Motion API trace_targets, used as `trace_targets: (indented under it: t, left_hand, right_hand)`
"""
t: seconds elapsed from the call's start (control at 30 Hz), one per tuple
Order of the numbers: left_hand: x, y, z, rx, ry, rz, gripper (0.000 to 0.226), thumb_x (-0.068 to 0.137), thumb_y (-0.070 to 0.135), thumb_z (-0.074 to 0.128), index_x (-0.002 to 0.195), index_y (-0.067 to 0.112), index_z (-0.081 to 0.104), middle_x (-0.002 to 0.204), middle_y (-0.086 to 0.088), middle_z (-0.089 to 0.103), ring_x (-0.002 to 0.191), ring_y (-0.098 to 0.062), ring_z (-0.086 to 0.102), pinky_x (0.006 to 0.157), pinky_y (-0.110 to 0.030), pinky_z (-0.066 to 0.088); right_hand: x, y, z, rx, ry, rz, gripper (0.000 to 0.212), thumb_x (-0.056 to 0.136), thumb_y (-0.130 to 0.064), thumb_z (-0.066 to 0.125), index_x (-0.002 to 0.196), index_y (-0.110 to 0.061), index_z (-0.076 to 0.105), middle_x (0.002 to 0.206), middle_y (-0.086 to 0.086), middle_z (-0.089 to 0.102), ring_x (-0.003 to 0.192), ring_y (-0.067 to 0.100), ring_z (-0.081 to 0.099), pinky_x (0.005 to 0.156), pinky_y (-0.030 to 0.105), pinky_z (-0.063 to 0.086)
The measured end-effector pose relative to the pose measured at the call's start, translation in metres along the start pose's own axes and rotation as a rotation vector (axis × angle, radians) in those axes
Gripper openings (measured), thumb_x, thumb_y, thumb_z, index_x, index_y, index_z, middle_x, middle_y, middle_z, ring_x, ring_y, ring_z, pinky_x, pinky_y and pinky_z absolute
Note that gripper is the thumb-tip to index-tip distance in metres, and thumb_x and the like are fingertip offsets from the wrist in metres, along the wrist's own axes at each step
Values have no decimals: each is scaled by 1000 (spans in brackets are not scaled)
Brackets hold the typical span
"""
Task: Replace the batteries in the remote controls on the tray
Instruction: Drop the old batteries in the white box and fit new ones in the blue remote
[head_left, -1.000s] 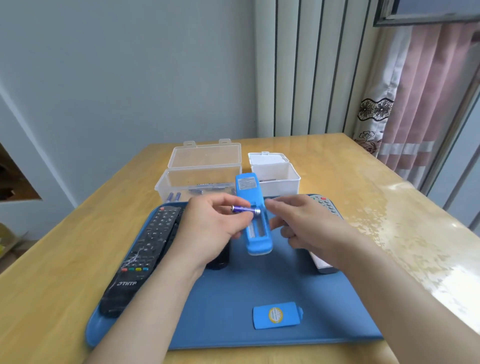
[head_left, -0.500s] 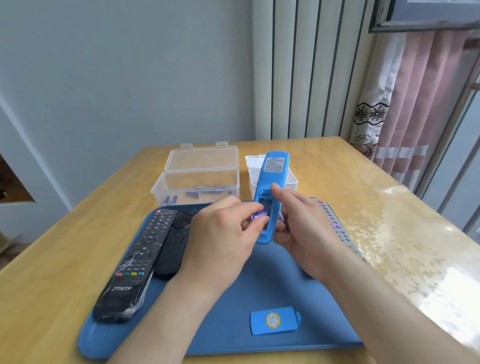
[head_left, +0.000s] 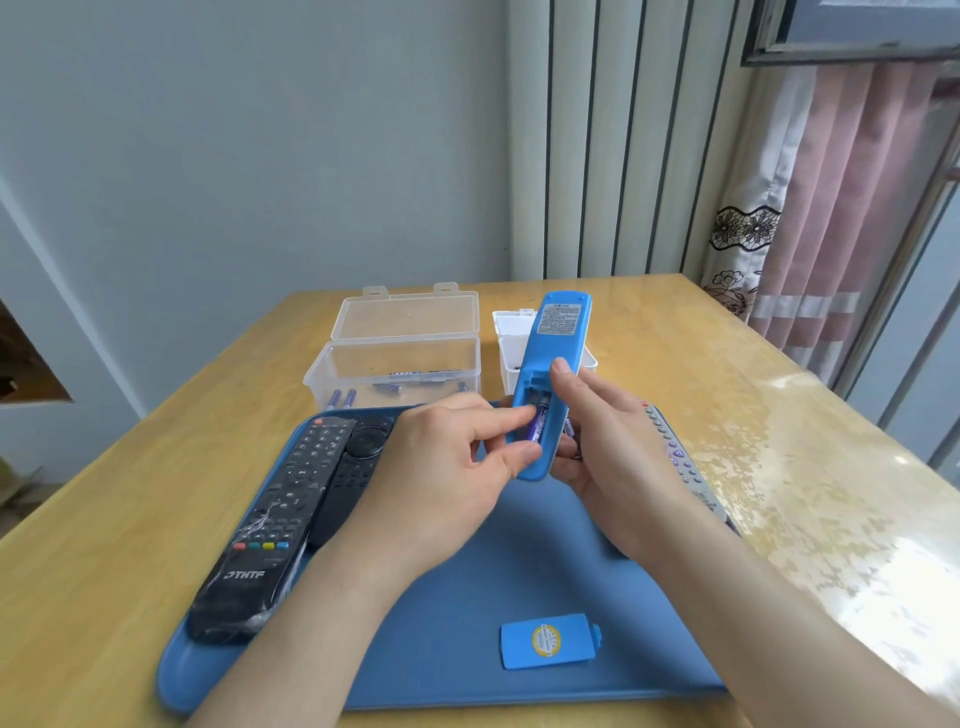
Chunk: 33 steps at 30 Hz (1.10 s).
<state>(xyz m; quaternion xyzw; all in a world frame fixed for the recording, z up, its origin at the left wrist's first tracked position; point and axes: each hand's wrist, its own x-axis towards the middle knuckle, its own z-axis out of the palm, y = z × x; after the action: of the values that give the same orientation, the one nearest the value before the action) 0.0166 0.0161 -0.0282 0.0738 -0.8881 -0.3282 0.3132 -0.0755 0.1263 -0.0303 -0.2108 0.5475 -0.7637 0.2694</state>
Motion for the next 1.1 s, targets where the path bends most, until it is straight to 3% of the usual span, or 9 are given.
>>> trace_targets:
  t: [0.17,0.23,0.33,0.53,0.63,0.7,0.83,0.97,1.1]
  left_hand:
    - [1,0,1,-181,77,-204,38,63,11,85,87,34,67,73,12,58,68,-12,56,69,-31,51]
    - [2,1,0,-408,32,-385,46,65,3,83,93,26,56,85,3,65,79,-20,64,75,-39,55]
    - [3,1,-4,-687,-124,-589,56,60,2,79,107,17,52,95,-14,74,82,-26,70,73,-38,54]
    - [4,2,-6,-673,-46,-612,58,60,-6,71,112,15,55,87,-13,75,88,-34,71,86,-46,55]
    - [5,4,-9,-681,0,-614,60,61,-9,71,114,14,55,81,-11,75,82,-31,72,78,-39,55]
    - [4,7,-10,-680,-2,-611,62,59,-8,71,114,15,55,77,-8,74,73,-25,71,72,-34,52]
    - [3,8,-7,-660,10,-589,69,50,4,68,115,18,53,73,-5,73,67,-19,69,70,-32,50]
    - [1,7,2,-617,53,-508,63,62,19,75,117,25,47,82,0,73,77,-17,69,75,-32,48]
    - [-6,11,9,36,309,148,37,76,23,73,108,24,53,95,10,53,81,-6,51,76,-18,44]
  right_hand:
    - [-2,2,5,-54,-41,-41,28,100,-32,48,105,-14,68,79,5,70,58,14,61,79,48,48]
    - [-3,2,6,-67,-59,-52,27,100,-33,48,108,-16,68,93,10,74,68,20,65,88,56,48]
    - [-4,3,7,-53,-107,-65,28,101,-32,46,113,-16,66,109,18,72,72,19,68,86,52,53]
    - [-6,4,10,-60,-177,-92,21,99,-25,52,112,-18,67,100,17,71,68,16,68,88,53,50]
    - [-3,9,10,-189,-184,-114,29,83,-21,63,111,-26,67,107,18,70,100,42,65,95,64,46]
    - [0,11,11,-247,-185,-105,33,78,-25,60,111,-28,66,107,14,71,106,42,63,89,60,48]
    - [3,12,8,-308,-175,-105,33,77,-25,56,109,-25,64,104,15,71,81,28,61,62,32,43]
    - [5,11,6,-121,-63,-63,23,85,-13,57,107,-11,63,103,20,70,82,39,64,71,40,53]
    - [4,-2,2,414,1,114,25,92,-11,55,117,-6,58,97,13,58,67,15,48,51,19,43]
